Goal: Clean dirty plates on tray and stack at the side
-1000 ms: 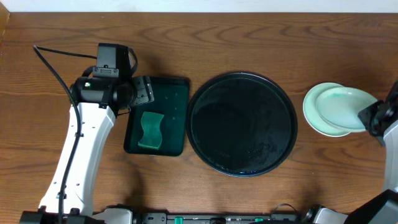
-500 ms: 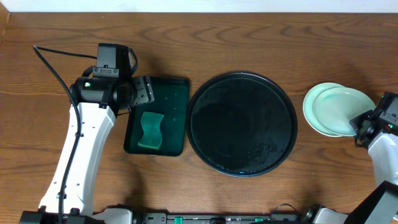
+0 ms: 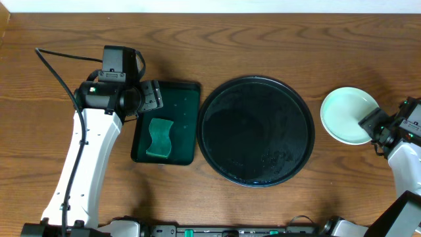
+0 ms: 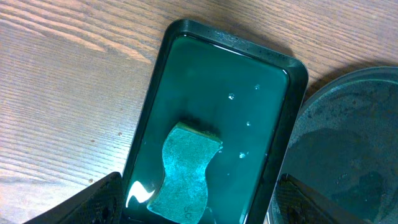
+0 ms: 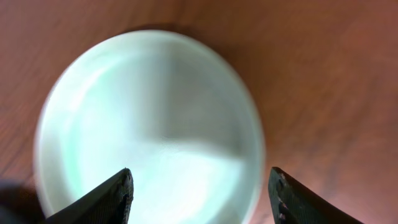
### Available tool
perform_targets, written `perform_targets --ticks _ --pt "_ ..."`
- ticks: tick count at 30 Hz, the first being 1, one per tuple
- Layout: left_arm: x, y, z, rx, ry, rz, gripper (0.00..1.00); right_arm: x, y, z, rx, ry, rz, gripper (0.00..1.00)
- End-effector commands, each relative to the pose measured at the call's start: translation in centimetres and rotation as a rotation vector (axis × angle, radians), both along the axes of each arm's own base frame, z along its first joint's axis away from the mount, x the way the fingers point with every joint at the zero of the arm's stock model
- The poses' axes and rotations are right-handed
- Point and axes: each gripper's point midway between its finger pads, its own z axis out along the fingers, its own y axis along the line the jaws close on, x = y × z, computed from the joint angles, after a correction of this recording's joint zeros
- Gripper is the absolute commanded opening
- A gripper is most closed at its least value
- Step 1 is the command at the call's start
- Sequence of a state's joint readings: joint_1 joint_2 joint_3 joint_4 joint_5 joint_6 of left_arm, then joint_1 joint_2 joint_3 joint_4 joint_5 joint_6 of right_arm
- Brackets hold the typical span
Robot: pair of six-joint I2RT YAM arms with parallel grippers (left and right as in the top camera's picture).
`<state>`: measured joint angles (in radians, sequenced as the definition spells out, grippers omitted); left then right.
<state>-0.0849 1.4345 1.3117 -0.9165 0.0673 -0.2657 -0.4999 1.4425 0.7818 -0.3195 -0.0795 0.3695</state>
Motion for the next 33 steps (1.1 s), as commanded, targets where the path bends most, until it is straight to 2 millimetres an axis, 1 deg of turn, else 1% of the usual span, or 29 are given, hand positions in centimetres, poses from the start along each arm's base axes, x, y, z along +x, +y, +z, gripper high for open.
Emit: perform_targets --ticks 1,2,4,5,6,7,8,9,10,13,15,16,17,20,22,33 --pt "0.4 0.4 0.6 0.009 -0.015 0.018 0.79 1.5 2.9 0.6 0.041 -0.051 0.189 0.67" --pt "0.3 0.4 0.6 0.009 -0.015 0.018 0.79 1.6 3.4 0.5 0.035 -0.047 0.216 0.65" --pt "0.4 0.4 0.6 0.009 -0.015 0.018 0.79 2.1 5.0 0.6 0.017 -0.049 0.310 0.54" --pt "0.4 0.4 0.6 0.009 -0.015 0.018 0.79 2.5 6.1 0.7 0.013 -0.059 0.370 0.46" --pt "0.4 0.4 0.6 0.009 -0.015 0.018 0.79 2.9 7.2 0.8 0.005 -0.065 0.426 0.42" --pt "0.4 0.4 0.6 0.010 -0.015 0.019 0.79 3.2 8.3 0.9 -0.007 -0.066 0.471 0.42" --pt "0.4 0.4 0.6 0.009 -0.015 0.019 0.79 3.4 9.1 0.9 -0.021 -0.066 0.513 0.43" --pt "0.4 0.4 0.6 0.009 -0.015 0.018 0.79 3.7 10.4 0.9 -0.041 -0.064 0.572 0.47" --pt "0.4 0.4 0.6 0.009 -0.015 0.018 0.79 3.8 11.2 0.9 -0.057 -0.062 0.611 0.52" --pt "0.4 0.4 0.6 0.009 -0.015 0.018 0.79 4.1 13.4 0.8 -0.111 -0.048 0.703 0.59" --pt "0.4 0.4 0.6 0.009 -0.015 0.018 0.79 4.2 14.6 0.7 -0.137 -0.036 0.739 0.70" --pt "0.4 0.4 0.6 0.009 -0.015 0.018 0.79 4.1 14.9 0.6 -0.141 -0.033 0.748 0.83" --pt "0.4 0.4 0.6 0.009 -0.015 0.018 0.79 4.1 15.4 0.6 -0.141 -0.030 0.762 0.99" --pt "0.4 0.4 0.6 0.009 -0.015 0.018 0.79 3.8 16.5 0.4 -0.131 -0.020 0.791 0.99" --pt "0.4 0.4 0.6 0.009 -0.015 0.018 0.79 3.2 17.2 0.1 -0.108 -0.001 0.809 0.99" --pt "0.4 0.4 0.6 0.009 -0.015 0.019 0.79 3.0 17.2 -0.1 -0.104 0.009 0.810 0.99"
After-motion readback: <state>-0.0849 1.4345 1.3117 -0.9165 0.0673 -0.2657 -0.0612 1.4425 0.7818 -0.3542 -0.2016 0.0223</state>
